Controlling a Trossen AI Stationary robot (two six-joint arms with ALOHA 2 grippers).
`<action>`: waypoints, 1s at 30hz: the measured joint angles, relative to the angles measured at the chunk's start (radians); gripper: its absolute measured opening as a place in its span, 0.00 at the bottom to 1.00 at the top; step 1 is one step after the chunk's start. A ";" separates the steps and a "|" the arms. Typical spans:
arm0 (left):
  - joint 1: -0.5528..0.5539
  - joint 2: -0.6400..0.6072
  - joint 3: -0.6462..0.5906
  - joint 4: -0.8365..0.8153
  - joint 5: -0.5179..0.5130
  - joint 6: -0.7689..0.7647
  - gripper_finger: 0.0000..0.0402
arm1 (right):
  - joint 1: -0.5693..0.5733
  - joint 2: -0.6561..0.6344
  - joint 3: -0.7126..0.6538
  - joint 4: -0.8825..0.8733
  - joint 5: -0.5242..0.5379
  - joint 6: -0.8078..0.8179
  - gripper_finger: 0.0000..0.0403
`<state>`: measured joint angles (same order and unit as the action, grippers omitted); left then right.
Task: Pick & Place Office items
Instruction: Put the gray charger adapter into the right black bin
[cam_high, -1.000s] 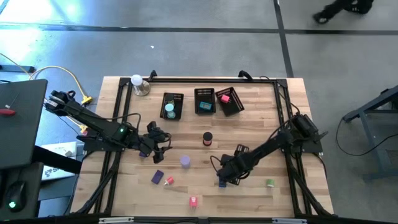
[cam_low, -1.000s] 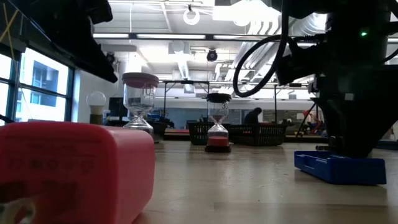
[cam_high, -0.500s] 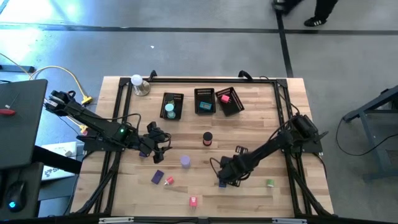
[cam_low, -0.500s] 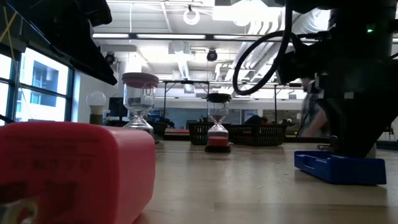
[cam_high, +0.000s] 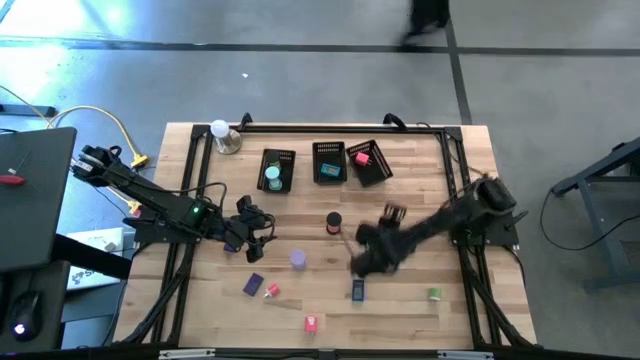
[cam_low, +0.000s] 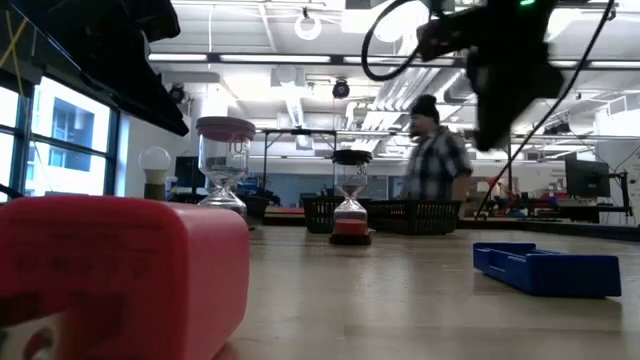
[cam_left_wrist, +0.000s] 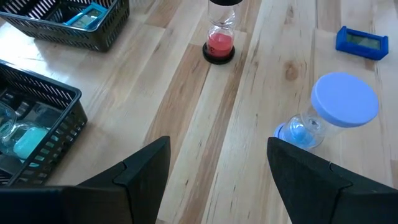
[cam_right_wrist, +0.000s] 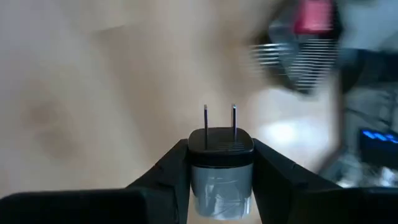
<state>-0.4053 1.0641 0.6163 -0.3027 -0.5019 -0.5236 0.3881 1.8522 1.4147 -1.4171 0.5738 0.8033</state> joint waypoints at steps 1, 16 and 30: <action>0.000 0.000 0.000 -0.001 0.000 0.000 0.65 | -0.029 -0.022 -0.001 -0.003 0.022 -0.004 0.29; -0.006 0.000 0.000 -0.016 0.007 0.004 0.65 | -0.530 -0.153 -0.048 0.473 -0.139 -0.313 0.29; -0.009 0.000 0.000 -0.008 0.008 0.047 0.65 | -0.795 -0.143 -0.307 0.806 -0.375 -0.330 0.29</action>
<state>-0.4145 1.0637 0.6167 -0.3104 -0.4935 -0.4767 -0.4065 1.7096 1.1078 -0.6112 0.1986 0.4732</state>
